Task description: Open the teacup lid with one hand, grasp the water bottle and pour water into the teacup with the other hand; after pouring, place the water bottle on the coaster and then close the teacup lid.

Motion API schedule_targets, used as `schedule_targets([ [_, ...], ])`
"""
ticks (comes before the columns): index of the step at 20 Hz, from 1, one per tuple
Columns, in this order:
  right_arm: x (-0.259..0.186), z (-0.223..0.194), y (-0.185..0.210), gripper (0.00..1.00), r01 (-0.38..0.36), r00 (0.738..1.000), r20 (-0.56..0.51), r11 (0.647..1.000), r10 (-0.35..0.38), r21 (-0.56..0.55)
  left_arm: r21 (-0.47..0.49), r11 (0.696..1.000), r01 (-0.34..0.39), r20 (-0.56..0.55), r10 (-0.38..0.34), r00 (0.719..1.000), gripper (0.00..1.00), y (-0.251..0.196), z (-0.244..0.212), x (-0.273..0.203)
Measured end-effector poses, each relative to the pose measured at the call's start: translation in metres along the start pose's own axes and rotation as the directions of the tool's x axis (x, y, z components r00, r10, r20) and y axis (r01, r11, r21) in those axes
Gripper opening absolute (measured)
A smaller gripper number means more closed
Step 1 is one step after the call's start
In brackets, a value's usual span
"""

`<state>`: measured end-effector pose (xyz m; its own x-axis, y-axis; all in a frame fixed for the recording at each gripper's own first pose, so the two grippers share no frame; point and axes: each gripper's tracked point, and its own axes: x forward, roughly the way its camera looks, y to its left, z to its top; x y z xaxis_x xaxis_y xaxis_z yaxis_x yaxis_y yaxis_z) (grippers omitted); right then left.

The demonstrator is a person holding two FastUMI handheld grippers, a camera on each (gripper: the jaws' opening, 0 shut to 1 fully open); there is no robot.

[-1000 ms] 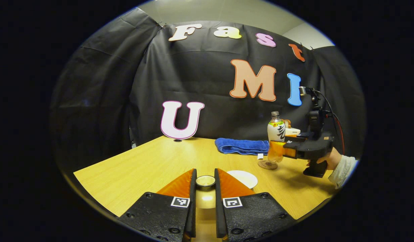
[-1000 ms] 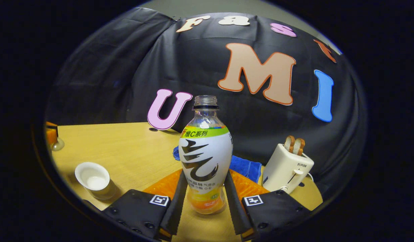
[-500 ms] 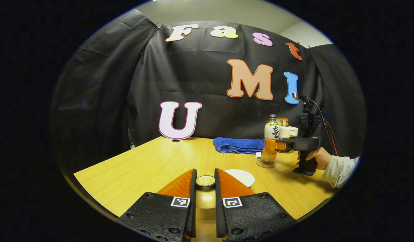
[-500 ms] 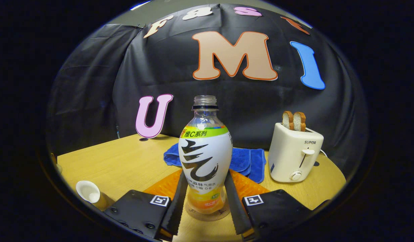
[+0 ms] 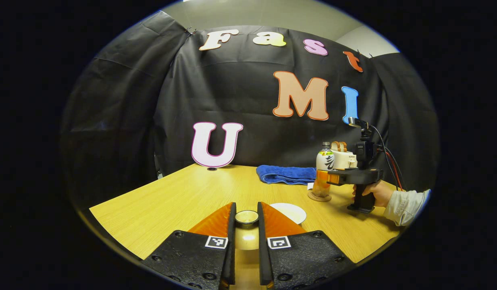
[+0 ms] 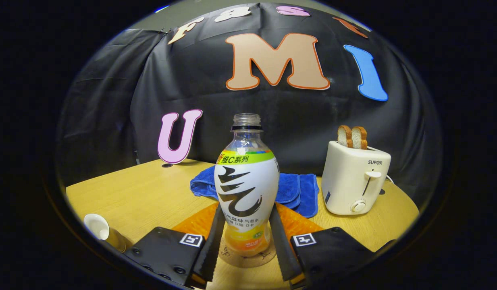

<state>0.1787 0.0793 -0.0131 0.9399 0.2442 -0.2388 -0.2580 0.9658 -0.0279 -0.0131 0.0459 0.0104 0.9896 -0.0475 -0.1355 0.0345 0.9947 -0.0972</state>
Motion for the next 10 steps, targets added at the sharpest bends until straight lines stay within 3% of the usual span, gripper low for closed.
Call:
schedule_targets([
  [10,-0.0095,-0.0029,-0.0004,0.75,0.005,1.000,-0.003,1.000,-0.005,-0.009,-0.001,1.000,0.014,-0.005,-0.014,1.000,0.21,-0.0070,-0.0021,0.0000],
])
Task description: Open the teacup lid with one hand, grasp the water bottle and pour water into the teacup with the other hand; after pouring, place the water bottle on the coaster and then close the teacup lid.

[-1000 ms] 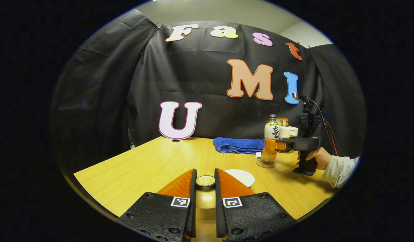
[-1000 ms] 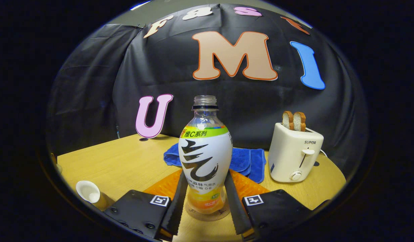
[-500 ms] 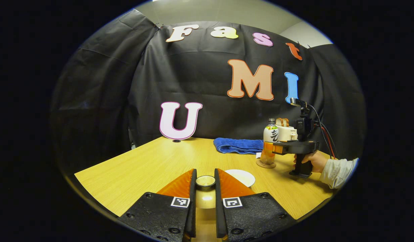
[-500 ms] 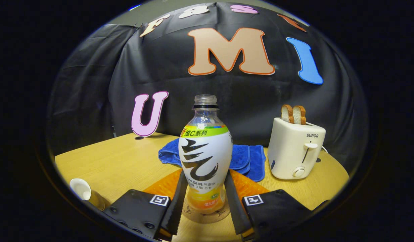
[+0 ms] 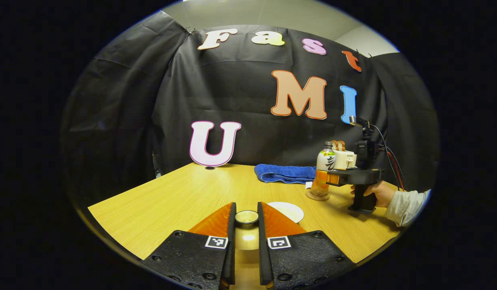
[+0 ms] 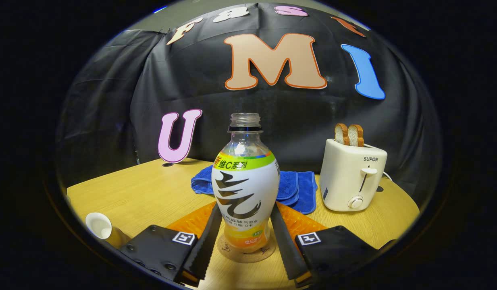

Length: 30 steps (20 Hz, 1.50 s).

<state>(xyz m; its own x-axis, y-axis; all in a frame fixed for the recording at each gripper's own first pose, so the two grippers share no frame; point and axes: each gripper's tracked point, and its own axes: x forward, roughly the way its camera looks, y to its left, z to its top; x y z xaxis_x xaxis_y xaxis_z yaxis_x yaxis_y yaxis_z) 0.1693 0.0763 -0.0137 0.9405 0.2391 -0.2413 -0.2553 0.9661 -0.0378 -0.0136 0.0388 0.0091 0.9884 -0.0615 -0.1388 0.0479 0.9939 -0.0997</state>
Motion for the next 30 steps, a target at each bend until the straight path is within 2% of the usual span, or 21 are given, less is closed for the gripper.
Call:
schedule_targets([
  [2,-0.003,0.001,0.000,0.78,0.000,1.000,0.008,1.000,0.000,-0.002,0.002,1.000,0.002,0.002,-0.002,1.000,0.21,-0.001,0.001,0.001],
  [5,-0.011,0.008,0.003,0.98,-0.004,0.999,0.032,1.000,0.004,-0.004,0.012,1.000,0.012,-0.001,-0.012,1.000,0.21,-0.008,0.001,0.003],
  [6,-0.015,0.010,0.003,0.94,-0.005,0.999,0.042,1.000,0.006,-0.007,0.014,1.000,0.018,-0.001,-0.018,1.000,0.21,-0.011,0.001,0.004],
  [10,-0.035,0.018,0.005,0.94,-0.013,0.997,0.082,1.000,0.015,-0.018,0.025,0.998,0.052,0.003,-0.052,0.999,0.21,-0.024,0.001,0.011],
  [11,-0.040,0.021,0.004,1.00,-0.019,0.996,0.090,1.000,0.020,-0.016,0.030,0.998,0.064,0.008,-0.064,0.998,0.21,-0.027,0.002,0.013],
  [18,-0.080,0.039,-0.013,0.99,-0.001,0.987,0.158,1.000,0.003,-0.012,0.023,0.995,0.101,-0.011,-0.100,0.995,0.21,-0.038,-0.002,0.035],
  [19,-0.086,0.042,-0.015,0.94,0.004,0.986,0.168,1.000,-0.002,-0.012,0.024,0.994,0.103,-0.016,-0.103,0.995,0.21,-0.038,-0.004,0.039],
  [20,-0.093,0.043,-0.018,0.94,0.007,0.985,0.174,1.000,-0.005,-0.009,0.025,0.994,0.107,-0.021,-0.107,0.994,0.21,-0.040,-0.006,0.042],
  [23,-0.105,0.044,-0.023,1.00,0.009,0.983,0.185,1.000,-0.011,0.010,0.029,0.992,0.125,-0.032,-0.124,0.992,0.21,-0.049,-0.009,0.051],
  [25,-0.112,0.044,-0.028,0.99,0.016,0.982,0.189,1.000,-0.018,0.013,0.041,0.990,0.133,-0.038,-0.132,0.991,0.21,-0.054,-0.010,0.058],
  [26,-0.115,0.042,-0.031,0.94,0.021,0.982,0.189,1.000,-0.023,0.012,0.043,0.989,0.138,-0.039,-0.136,0.990,0.21,-0.057,-0.011,0.060],
  [30,-0.119,0.032,-0.037,0.94,0.026,0.983,0.180,0.999,-0.030,0.027,0.048,0.987,0.152,-0.054,-0.149,0.987,0.21,-0.066,-0.016,0.070],
])
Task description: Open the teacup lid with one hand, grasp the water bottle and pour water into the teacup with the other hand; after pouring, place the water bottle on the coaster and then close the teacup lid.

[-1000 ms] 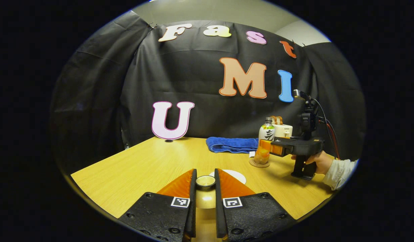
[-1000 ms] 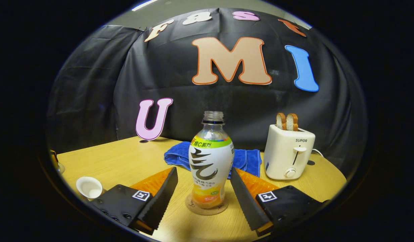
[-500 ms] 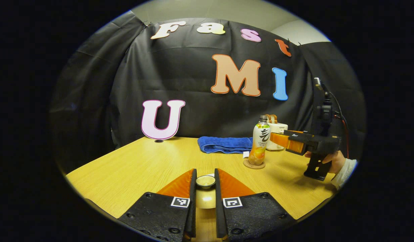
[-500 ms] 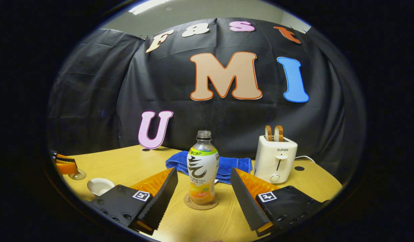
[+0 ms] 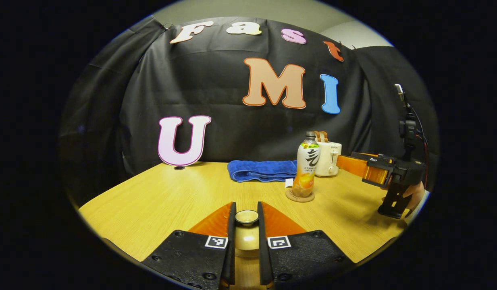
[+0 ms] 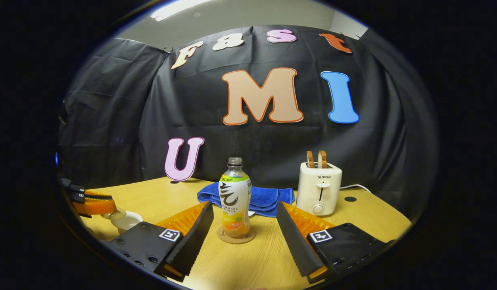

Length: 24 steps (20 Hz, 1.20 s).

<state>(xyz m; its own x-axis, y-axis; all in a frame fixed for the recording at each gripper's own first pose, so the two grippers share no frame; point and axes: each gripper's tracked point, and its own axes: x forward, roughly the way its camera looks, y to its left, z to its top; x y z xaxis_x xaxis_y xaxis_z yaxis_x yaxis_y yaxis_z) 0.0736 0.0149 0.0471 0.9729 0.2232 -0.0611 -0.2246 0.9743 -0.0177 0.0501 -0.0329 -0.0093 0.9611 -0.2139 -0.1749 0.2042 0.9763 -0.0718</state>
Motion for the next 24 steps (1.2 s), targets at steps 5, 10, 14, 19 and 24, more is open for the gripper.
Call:
schedule_targets([
  [5,-0.003,-0.008,-0.006,0.94,0.003,1.000,-0.010,1.000,-0.002,0.018,0.008,1.000,0.001,-0.029,-0.001,1.000,0.21,-0.003,-0.009,0.012],
  [10,-0.004,-0.011,-0.008,0.94,-0.002,1.000,-0.009,1.000,0.003,0.019,0.018,1.000,-0.006,-0.052,0.007,0.999,0.21,-0.003,-0.016,0.021],
  [14,-0.005,-0.014,-0.008,0.94,-0.005,1.000,-0.009,1.000,0.005,0.018,0.023,1.000,-0.017,-0.055,0.018,0.998,0.22,-0.001,-0.019,0.025],
  [19,-0.009,-0.019,-0.005,0.99,-0.012,1.000,-0.018,1.000,0.012,0.021,0.035,0.999,-0.020,-0.045,0.021,0.999,0.25,-0.002,-0.020,0.025],
  [24,-0.021,-0.015,0.002,1.00,-0.021,1.000,-0.009,0.999,0.022,0.035,0.056,0.998,-0.030,-0.004,0.031,1.000,0.48,-0.004,-0.010,0.020],
])
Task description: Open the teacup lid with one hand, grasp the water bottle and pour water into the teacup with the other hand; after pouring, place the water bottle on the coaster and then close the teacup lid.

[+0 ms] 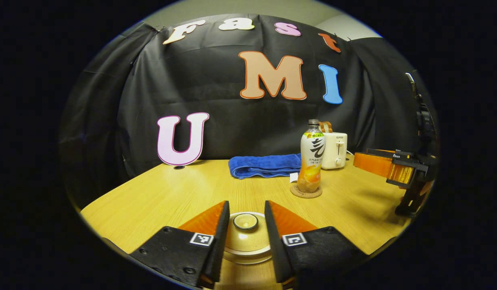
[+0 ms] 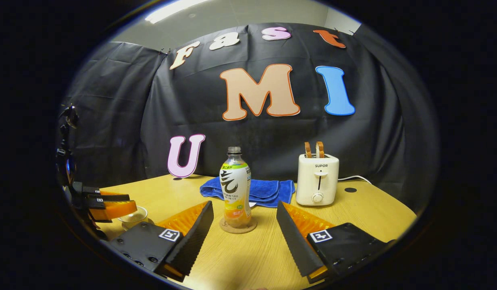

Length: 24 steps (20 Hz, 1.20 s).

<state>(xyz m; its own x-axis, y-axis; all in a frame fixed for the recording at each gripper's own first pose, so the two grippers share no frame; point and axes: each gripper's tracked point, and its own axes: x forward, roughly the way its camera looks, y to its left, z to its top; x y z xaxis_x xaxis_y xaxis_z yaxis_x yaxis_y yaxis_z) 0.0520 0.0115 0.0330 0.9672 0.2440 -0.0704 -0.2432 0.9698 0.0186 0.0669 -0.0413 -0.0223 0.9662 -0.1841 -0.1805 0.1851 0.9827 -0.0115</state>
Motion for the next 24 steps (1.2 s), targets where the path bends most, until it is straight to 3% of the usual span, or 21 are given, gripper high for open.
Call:
schedule_targets([
  [4,-0.017,0.002,0.010,0.94,-0.014,1.000,0.003,1.000,0.014,0.024,0.004,1.000,-0.020,0.041,0.020,0.999,0.80,0.000,0.012,-0.011],
  [6,-0.029,0.003,0.014,0.99,-0.011,1.000,0.009,1.000,0.011,0.022,-0.001,1.000,-0.031,0.060,0.031,0.998,0.86,0.000,0.018,-0.020],
  [8,-0.042,0.006,0.015,0.94,0.003,0.999,0.039,1.000,-0.003,0.005,0.000,0.999,-0.050,0.080,0.050,0.996,0.86,0.002,0.022,-0.028],
  [11,-0.060,-0.001,0.011,0.94,0.055,0.997,0.059,0.998,-0.053,-0.027,-0.004,0.998,-0.065,0.097,0.065,0.993,0.86,0.002,0.025,-0.038],
  [13,-0.070,-0.008,0.012,1.00,0.078,0.995,0.058,0.996,-0.076,-0.032,-0.011,0.998,-0.065,0.101,0.066,0.993,0.86,0.002,0.024,-0.042],
  [14,-0.075,-0.008,0.008,0.94,0.096,0.994,0.064,0.994,-0.093,-0.048,-0.015,0.998,-0.062,0.103,0.063,0.993,0.86,0.001,0.023,-0.044],
  [17,-0.086,-0.011,0.001,0.99,0.158,0.985,0.082,0.983,-0.150,-0.094,-0.026,0.998,-0.057,0.119,0.060,0.991,0.86,0.002,0.024,-0.050],
  [18,-0.087,-0.012,0.001,0.94,0.162,0.985,0.081,0.982,-0.155,-0.092,-0.031,0.998,-0.054,0.125,0.058,0.990,0.86,0.003,0.023,-0.050],
  [19,-0.089,-0.016,0.003,0.99,0.161,0.985,0.073,0.983,-0.155,-0.084,-0.038,0.998,-0.051,0.123,0.055,0.991,0.86,0.003,0.021,-0.051],
  [24,-0.088,-0.035,0.001,1.00,0.172,0.985,0.027,0.984,-0.171,-0.049,-0.052,0.998,-0.044,0.125,0.050,0.991,0.86,0.002,0.014,-0.054],
])
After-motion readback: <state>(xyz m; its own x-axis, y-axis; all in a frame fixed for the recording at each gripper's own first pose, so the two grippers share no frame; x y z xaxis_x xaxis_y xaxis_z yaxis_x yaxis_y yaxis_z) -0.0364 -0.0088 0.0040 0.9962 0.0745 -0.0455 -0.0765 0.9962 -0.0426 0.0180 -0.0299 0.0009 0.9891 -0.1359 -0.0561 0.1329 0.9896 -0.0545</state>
